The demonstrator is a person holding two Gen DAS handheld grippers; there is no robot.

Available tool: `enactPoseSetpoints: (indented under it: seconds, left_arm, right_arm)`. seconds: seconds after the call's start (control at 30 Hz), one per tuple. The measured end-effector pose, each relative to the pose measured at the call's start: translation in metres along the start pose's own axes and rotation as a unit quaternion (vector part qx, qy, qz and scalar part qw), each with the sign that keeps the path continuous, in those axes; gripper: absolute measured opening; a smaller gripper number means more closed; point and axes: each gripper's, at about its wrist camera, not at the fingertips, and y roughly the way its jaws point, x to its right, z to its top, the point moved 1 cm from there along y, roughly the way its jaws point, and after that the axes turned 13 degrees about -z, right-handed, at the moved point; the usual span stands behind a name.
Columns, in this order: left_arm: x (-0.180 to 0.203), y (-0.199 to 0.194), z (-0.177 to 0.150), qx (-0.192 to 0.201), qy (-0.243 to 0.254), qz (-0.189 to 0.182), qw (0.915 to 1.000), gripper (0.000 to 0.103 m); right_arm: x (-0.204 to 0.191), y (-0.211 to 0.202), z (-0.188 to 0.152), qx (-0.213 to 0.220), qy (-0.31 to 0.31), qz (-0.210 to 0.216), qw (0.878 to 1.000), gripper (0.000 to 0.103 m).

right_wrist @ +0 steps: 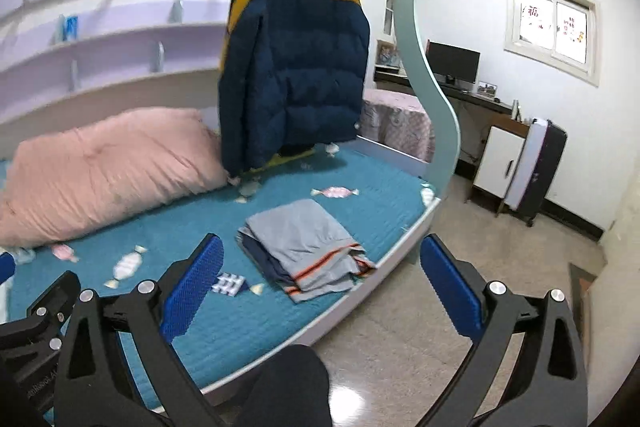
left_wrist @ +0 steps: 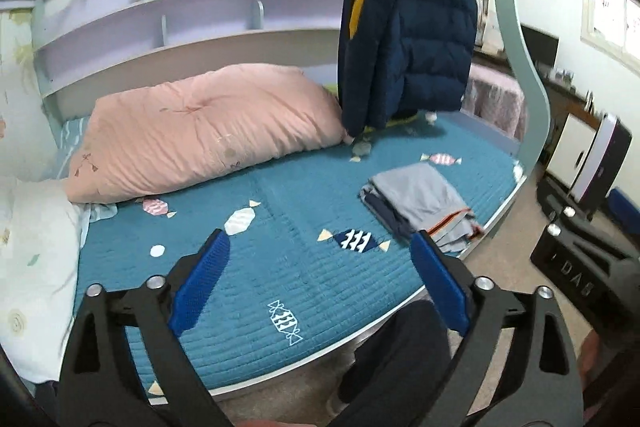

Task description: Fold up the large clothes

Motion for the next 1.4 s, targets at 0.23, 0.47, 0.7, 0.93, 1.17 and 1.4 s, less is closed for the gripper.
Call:
enactPoseSetpoints:
  seconds: [0.23, 0.47, 0.7, 0.93, 1.17, 1.4]
  left_arm:
    - [0.005, -0.035, 0.001, 0.037, 0.013, 0.007, 0.9992, 0.093]
    - [0.007, -0.048, 0.002, 0.057, 0.016, 0.013, 0.9982, 0.096]
    - [0.006, -0.053, 0.003, 0.063, 0.011, 0.016, 0.9978, 0.096]
    - [0.009, -0.053, 0.003, 0.062, 0.01, 0.008, 0.998, 0.096]
    - [0.009, -0.051, 0.004, 0.054, 0.008, 0.002, 0.9985, 0.096]
    - [0.013, -0.045, 0.004, 0.05, 0.006, 0.005, 0.9987, 0.096]
  right_arm:
    - [-0.001, -0.019, -0.004, 0.006, -0.015, 0.011, 1.0, 0.095]
    - [-0.002, -0.029, -0.006, -0.001, -0.012, 0.032, 0.999, 0.095]
    - [-0.003, -0.037, -0.006, 0.015, -0.016, 0.025, 0.999, 0.095]
    - [-0.001, -0.035, -0.007, 0.004, -0.012, 0.034, 0.999, 0.095]
    - [-0.002, -0.036, -0.008, -0.002, -0.015, 0.031, 0.999, 0.095]
    - [-0.002, -0.034, -0.006, -0.003, -0.018, 0.029, 0.999, 0.095]
